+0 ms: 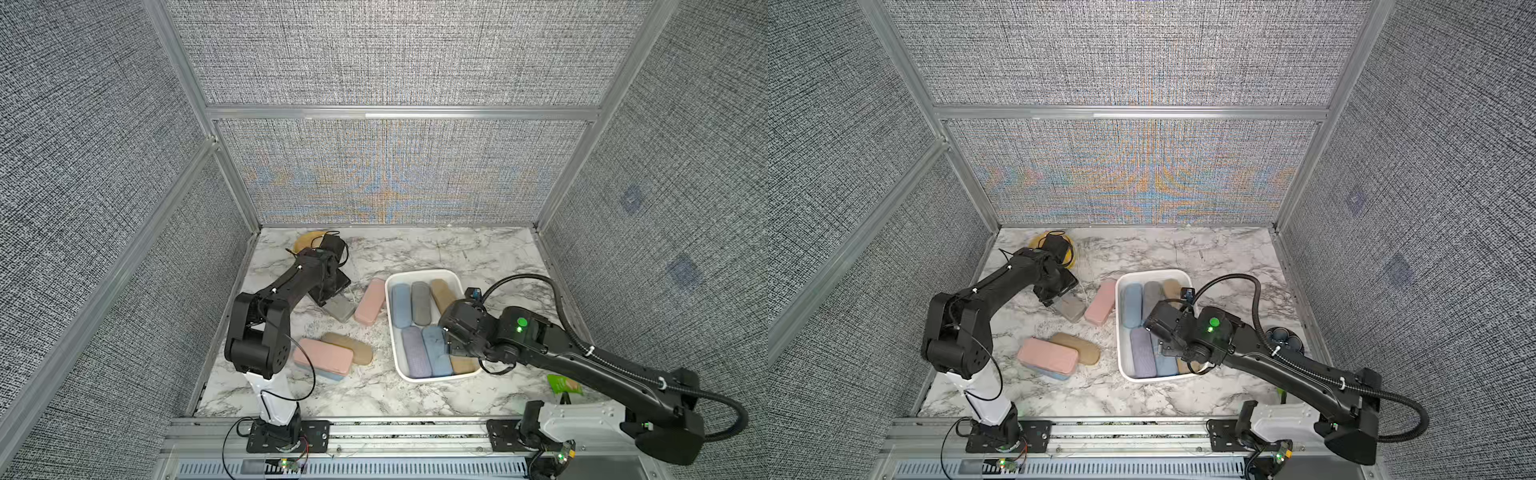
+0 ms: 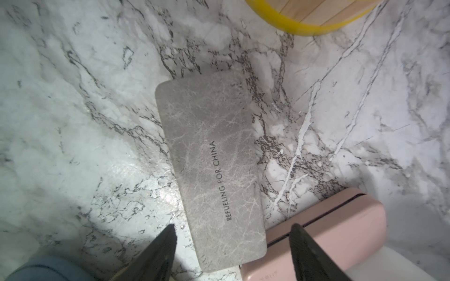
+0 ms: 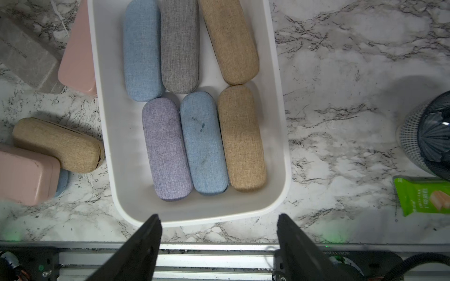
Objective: Put the glasses cases into the storage boxes
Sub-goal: Pick up the glasses case at the center of the board, then place the glasses case in the storage box.
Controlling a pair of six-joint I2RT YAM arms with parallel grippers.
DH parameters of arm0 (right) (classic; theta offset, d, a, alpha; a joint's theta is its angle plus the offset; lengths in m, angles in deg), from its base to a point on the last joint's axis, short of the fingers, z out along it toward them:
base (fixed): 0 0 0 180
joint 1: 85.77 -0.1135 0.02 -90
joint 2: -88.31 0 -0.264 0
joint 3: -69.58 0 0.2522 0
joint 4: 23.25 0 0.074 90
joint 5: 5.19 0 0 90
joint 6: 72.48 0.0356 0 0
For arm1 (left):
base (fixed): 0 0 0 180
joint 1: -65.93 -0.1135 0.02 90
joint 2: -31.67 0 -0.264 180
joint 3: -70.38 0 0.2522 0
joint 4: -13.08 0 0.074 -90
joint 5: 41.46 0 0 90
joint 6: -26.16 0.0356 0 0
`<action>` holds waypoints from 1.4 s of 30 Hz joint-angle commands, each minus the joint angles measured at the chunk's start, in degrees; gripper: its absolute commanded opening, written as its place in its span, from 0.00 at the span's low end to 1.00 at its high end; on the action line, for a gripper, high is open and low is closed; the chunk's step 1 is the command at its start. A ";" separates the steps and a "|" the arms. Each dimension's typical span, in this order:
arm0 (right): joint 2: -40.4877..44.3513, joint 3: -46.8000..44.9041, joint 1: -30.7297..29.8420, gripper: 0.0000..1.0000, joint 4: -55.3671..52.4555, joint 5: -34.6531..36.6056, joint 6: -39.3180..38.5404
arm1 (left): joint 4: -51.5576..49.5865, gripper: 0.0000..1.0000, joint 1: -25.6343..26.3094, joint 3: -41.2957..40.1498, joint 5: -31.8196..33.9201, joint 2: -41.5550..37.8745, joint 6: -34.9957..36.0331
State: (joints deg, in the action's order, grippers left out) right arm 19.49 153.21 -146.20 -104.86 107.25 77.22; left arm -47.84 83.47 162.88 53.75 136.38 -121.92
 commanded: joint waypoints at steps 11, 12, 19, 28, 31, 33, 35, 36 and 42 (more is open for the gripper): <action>-0.09 -0.93 0.13 0.78 -0.09 -2.53 -0.02 | 3.92 0.92 -0.09 0.46 -3.80 9.82 4.74; -0.17 -1.01 0.14 0.78 0.00 -2.63 -0.14 | 4.04 0.89 -0.13 0.44 -3.67 10.53 4.61; -0.62 -0.61 0.22 0.74 0.99 -1.82 -0.87 | 2.63 0.61 -0.14 0.88 -2.75 11.17 4.56; 0.12 0.01 1.54 0.73 -0.53 0.06 -0.92 | -0.39 0.54 1.43 3.16 -4.45 3.01 6.78; 0.93 -0.23 3.59 0.73 -1.46 -0.28 -0.56 | -2.06 0.54 4.39 6.90 -7.39 0.76 8.52; 1.69 -0.39 4.87 0.73 -2.22 0.10 -0.55 | -3.45 0.54 7.31 10.48 -8.42 0.32 9.49; 2.59 -0.65 6.16 0.73 -3.08 0.28 -0.22 | -4.86 0.53 11.56 14.43 -8.97 1.02 10.08; 3.21 -0.78 6.92 0.73 -3.59 0.24 -0.07 | -5.42 0.53 13.90 16.59 -9.10 1.85 10.01; 7.79 -2.28 10.25 0.73 -6.85 1.04 1.18 | -6.36 0.50 23.15 29.23 -12.04 12.90 9.08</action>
State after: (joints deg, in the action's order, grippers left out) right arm 25.90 151.52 -136.65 -108.23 106.90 77.06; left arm -52.25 105.24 188.56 42.76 145.91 -113.14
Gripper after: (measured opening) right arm 0.729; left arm 0.668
